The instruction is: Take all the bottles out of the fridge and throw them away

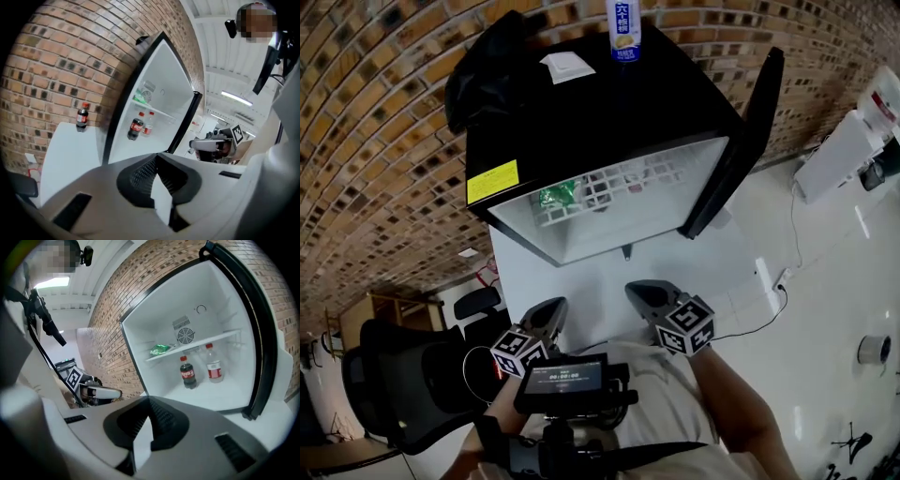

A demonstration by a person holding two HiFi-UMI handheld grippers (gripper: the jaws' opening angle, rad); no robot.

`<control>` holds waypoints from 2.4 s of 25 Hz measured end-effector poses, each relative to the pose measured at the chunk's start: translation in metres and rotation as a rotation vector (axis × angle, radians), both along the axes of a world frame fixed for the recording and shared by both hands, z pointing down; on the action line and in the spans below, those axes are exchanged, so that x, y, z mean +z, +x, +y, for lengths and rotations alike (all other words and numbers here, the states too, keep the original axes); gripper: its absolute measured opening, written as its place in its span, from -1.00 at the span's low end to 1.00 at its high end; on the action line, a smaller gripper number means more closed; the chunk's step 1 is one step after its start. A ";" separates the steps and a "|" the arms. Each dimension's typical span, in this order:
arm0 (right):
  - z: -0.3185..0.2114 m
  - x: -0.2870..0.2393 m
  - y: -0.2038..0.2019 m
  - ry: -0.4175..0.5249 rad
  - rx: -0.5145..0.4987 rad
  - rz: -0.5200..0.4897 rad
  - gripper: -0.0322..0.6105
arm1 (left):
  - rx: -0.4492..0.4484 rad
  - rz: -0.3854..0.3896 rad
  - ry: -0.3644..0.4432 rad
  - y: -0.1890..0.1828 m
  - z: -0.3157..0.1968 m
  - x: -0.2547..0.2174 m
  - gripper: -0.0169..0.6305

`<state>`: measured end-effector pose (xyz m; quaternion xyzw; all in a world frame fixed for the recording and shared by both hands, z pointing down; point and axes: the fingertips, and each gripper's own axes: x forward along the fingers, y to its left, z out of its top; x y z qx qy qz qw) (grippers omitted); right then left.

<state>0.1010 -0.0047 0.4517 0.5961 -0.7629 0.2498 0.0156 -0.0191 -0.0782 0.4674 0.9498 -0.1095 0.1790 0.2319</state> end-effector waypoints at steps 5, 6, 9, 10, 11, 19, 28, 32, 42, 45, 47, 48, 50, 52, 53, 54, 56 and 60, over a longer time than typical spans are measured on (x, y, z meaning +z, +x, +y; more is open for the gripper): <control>0.014 -0.002 0.051 0.005 0.026 -0.045 -0.89 | 0.137 -0.018 0.131 0.083 0.024 -0.026 -0.92; 0.016 -0.007 0.058 0.017 0.030 -0.056 -0.89 | 0.159 -0.015 0.155 0.097 0.028 -0.031 -0.92; 0.015 -0.022 0.077 0.056 0.036 -0.055 -0.89 | 0.186 0.005 0.194 0.132 0.034 -0.044 -0.92; 0.013 -0.026 0.082 0.067 0.034 -0.047 -0.89 | 0.183 0.020 0.193 0.140 0.035 -0.050 -0.93; 0.011 -0.029 0.086 0.077 0.028 -0.039 -0.89 | 0.174 0.036 0.183 0.147 0.036 -0.054 -0.93; 0.016 -0.033 0.084 0.082 -0.010 -0.042 -0.89 | 0.127 0.035 0.123 0.138 0.039 -0.051 -0.93; 0.018 -0.037 0.076 0.097 -0.005 -0.056 -0.89 | 0.143 0.017 0.138 0.127 0.044 -0.051 -0.93; 0.018 -0.039 0.069 0.108 -0.004 -0.063 -0.89 | 0.156 0.015 0.148 0.123 0.046 -0.053 -0.93; 0.022 -0.033 0.058 0.102 0.004 -0.065 -0.89 | 0.135 0.046 0.157 0.122 0.042 -0.055 -0.92; 0.023 -0.029 0.056 0.097 0.002 -0.072 -0.89 | 0.080 0.021 0.136 0.118 0.033 -0.048 -0.92; 0.023 -0.029 0.056 0.096 0.001 -0.076 -0.89 | 0.049 0.012 0.123 0.115 0.028 -0.045 -0.91; 0.023 -0.029 0.057 0.096 0.000 -0.077 -0.89 | 0.036 0.012 0.120 0.114 0.025 -0.045 -0.91; 0.022 -0.028 0.058 0.096 -0.002 -0.080 -0.89 | 0.018 0.013 0.117 0.113 0.021 -0.045 -0.91; 0.021 -0.027 0.059 0.096 -0.004 -0.084 -0.89 | 0.009 0.014 0.118 0.112 0.020 -0.045 -0.91; 0.021 -0.027 0.059 0.097 -0.007 -0.085 -0.89 | 0.007 0.014 0.119 0.112 0.019 -0.045 -0.91; 0.020 -0.027 0.059 0.098 -0.009 -0.086 -0.89 | 0.006 0.015 0.120 0.113 0.019 -0.046 -0.91; 0.019 -0.027 0.059 0.100 -0.015 -0.087 -0.89 | 0.004 0.013 0.124 0.114 0.019 -0.046 -0.91; 0.018 -0.025 0.061 0.099 -0.023 -0.093 -0.89 | 0.008 -0.002 0.146 0.117 0.020 -0.046 -0.91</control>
